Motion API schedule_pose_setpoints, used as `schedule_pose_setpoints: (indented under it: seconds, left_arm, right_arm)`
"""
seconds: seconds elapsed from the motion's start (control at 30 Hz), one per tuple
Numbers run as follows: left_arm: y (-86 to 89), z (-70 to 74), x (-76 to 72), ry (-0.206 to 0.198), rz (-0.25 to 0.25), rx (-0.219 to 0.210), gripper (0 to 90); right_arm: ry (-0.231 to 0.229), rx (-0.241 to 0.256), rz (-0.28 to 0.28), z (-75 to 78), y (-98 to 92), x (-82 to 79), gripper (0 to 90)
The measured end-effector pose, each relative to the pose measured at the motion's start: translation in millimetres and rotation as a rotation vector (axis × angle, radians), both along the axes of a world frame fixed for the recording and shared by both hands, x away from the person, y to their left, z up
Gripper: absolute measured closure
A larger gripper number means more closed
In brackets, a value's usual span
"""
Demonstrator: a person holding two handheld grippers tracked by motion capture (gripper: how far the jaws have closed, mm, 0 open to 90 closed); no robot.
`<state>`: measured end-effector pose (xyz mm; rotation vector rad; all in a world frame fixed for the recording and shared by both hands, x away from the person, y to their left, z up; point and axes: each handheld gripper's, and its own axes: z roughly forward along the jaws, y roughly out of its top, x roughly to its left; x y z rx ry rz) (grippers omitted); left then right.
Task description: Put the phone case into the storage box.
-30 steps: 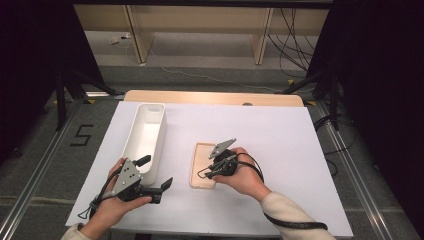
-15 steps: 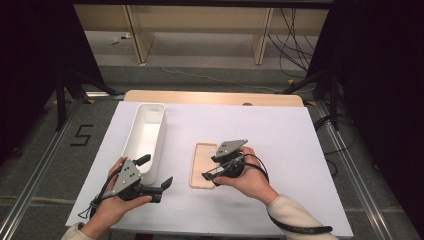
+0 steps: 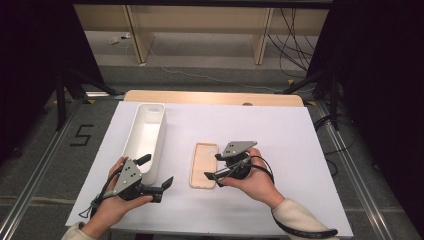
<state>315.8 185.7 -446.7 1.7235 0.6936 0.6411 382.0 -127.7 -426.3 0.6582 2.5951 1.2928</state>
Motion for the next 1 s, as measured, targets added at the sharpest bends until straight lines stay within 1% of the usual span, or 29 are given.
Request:
schedule_pose_setpoints:
  seconds: [0.2, 0.27, 0.37, 0.4, 0.43, 0.47, 0.5, 0.6, 0.67, 0.77, 0.8, 0.9, 0.93, 0.97, 1.0]
  left_arm:
    - [-0.1, 0.4, -0.7, -0.006, -0.009, 0.0, 1.6]
    - [0.1, 0.3, -0.8, -0.004, -0.008, -0.007, 1.6]
    - [0.5, 0.1, -1.0, -0.004, -0.009, -0.009, 1.5]
    - [0.1, 0.0, -0.8, -0.005, -0.01, -0.016, 1.6]
    - [0.6, 0.6, -1.1, -0.008, -0.006, -0.002, 1.5]
    - [0.4, 0.6, -1.0, -0.008, -0.007, 0.0, 1.5]
    - [-0.1, 0.4, -1.1, -0.006, -0.007, -0.002, 1.6]
    - [-0.7, 0.3, -1.1, -0.007, -0.007, 0.0, 1.5]
    - [-0.8, 0.4, -1.4, -0.008, -0.006, 0.002, 1.6]
    - [-0.7, 0.6, -1.5, -0.009, -0.006, 0.002, 1.6]
    - [-0.6, 0.6, -1.6, -0.009, -0.006, 0.002, 1.6]
    - [-0.6, 0.7, -1.9, -0.01, -0.009, 0.002, 1.6]
    - [-0.6, 0.8, -1.9, -0.009, -0.009, 0.001, 1.6]
    - [-0.7, 0.8, -1.8, -0.008, -0.009, -0.003, 1.6]
    - [-0.5, 0.8, -1.5, -0.007, -0.008, 0.003, 1.6]
  right_arm:
    - [-0.009, 0.008, -0.017, 1.5, -6.3, 0.3, 28.2]
    - [-0.017, 0.0, -0.025, 1.9, -8.3, 0.4, 28.2]
    - [-0.014, -0.006, -0.033, 1.5, -9.9, 0.2, 28.3]
    - [-0.012, -0.012, -0.031, 1.8, -10.0, 0.2, 28.4]
    - [-0.022, -0.018, -0.024, 1.9, -9.8, 0.6, 28.4]
    - [-0.013, -0.024, -0.021, 2.2, -9.2, 0.0, 28.4]
    - [-0.022, -0.026, -0.013, 1.5, -8.0, 0.0, 28.4]
    - [-0.031, -0.075, 0.011, 1.2, -4.2, -1.7, 28.2]
    - [-0.031, -0.106, 0.037, 0.9, -0.6, -2.2, 28.1]
    - [-0.03, -0.14, 0.054, -1.0, 6.7, -3.2, 28.2]
    - [-0.021, -0.151, 0.06, -0.9, 9.0, -3.6, 28.2]
    - [-0.026, -0.185, 0.079, -1.0, 15.1, -3.0, 29.1]
    - [-0.029, -0.199, 0.078, -1.4, 17.2, -2.5, 29.3]
    - [-0.022, -0.219, 0.089, -1.5, 19.0, -1.9, 29.8]
    - [-0.021, -0.237, 0.095, -2.5, 21.2, -1.8, 30.9]
